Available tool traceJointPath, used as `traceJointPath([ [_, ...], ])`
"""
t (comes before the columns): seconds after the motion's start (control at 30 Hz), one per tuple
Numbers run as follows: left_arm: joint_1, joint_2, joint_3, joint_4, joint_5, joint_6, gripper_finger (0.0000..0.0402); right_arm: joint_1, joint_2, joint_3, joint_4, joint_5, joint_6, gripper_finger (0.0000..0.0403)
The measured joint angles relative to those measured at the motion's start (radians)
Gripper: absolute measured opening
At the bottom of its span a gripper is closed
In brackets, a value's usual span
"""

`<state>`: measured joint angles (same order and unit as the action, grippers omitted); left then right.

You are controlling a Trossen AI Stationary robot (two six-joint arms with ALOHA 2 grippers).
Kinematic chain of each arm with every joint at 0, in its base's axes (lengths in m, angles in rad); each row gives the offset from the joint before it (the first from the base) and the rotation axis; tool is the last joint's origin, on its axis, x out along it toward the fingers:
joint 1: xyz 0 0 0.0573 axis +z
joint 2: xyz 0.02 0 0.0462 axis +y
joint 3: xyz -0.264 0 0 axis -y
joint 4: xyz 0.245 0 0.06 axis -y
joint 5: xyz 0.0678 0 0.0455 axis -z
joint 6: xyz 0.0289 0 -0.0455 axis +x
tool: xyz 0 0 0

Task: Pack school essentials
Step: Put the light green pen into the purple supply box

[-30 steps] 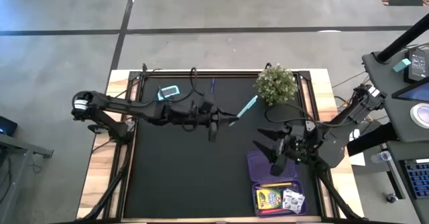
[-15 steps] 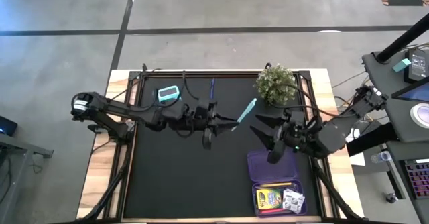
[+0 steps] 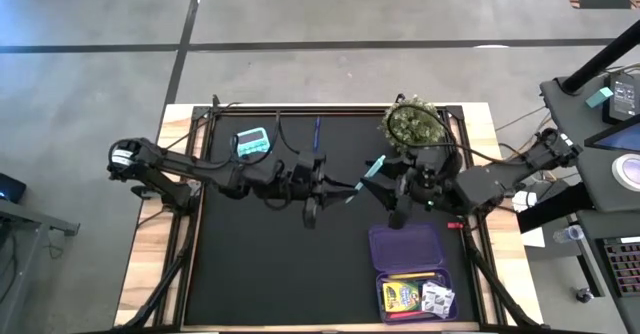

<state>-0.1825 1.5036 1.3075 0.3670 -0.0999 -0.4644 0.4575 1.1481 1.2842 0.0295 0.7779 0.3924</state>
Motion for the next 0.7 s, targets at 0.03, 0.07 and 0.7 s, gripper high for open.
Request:
traceJointPath([
  [0.03, 0.0, 0.0, 0.0, 0.0, -0.001, 0.0, 0.0008, -0.007, 0.0, 0.0, -0.002, -0.012, 0.002, 0.0233],
  [0.07, 0.0, 0.0, 0.0, 0.0, -0.002, 0.0, 0.0008, -0.01, 0.0, 0.0, -0.004, -0.019, 0.007, 0.0231],
  [0.7, 0.002, 0.0, 0.0, 0.006, -0.004, 0.01, 0.0026, -0.013, 0.0, -0.001, -0.016, -0.05, 0.02, 0.0022],
])
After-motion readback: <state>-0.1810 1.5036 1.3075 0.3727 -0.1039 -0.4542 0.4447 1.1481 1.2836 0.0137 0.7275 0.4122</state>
